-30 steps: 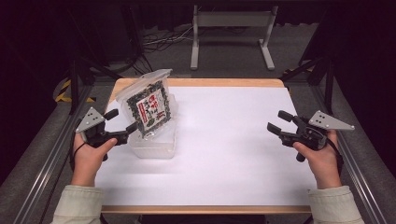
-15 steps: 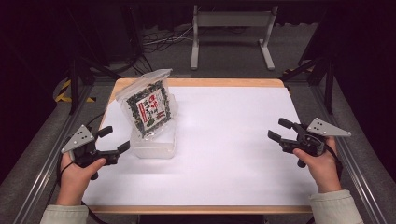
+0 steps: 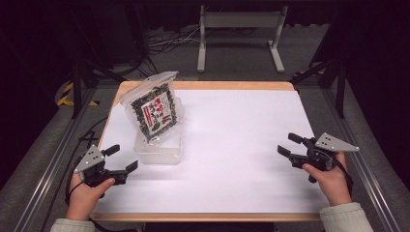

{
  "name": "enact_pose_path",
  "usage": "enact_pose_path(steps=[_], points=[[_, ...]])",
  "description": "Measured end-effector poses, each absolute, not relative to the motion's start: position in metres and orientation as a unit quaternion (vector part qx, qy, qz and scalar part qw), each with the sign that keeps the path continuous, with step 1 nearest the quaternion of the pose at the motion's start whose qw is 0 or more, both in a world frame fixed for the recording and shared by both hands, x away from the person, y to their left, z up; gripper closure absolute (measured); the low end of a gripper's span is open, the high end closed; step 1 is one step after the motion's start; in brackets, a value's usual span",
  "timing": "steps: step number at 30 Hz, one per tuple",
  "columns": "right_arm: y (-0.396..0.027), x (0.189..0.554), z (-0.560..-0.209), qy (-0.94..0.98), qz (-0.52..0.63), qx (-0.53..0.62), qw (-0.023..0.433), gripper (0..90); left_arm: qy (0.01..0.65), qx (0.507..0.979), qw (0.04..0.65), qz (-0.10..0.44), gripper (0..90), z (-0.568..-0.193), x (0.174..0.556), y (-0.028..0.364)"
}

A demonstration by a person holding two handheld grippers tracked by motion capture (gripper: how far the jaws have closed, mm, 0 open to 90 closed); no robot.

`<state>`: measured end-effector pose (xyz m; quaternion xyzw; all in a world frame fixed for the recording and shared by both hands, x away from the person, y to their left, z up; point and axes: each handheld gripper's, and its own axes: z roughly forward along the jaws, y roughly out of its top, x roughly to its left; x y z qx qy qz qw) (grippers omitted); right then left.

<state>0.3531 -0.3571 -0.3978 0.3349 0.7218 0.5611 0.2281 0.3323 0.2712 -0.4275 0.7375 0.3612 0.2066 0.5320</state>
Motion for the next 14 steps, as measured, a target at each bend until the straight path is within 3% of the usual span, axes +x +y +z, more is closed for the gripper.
enact_pose_path(steps=[14], points=[[-0.357, 0.349, -0.416, 0.727, 0.555, 0.338, 0.222, 30.5, 0.356, 0.753, 0.516, 0.198, 9.0, -0.441, 0.334, 0.26]])
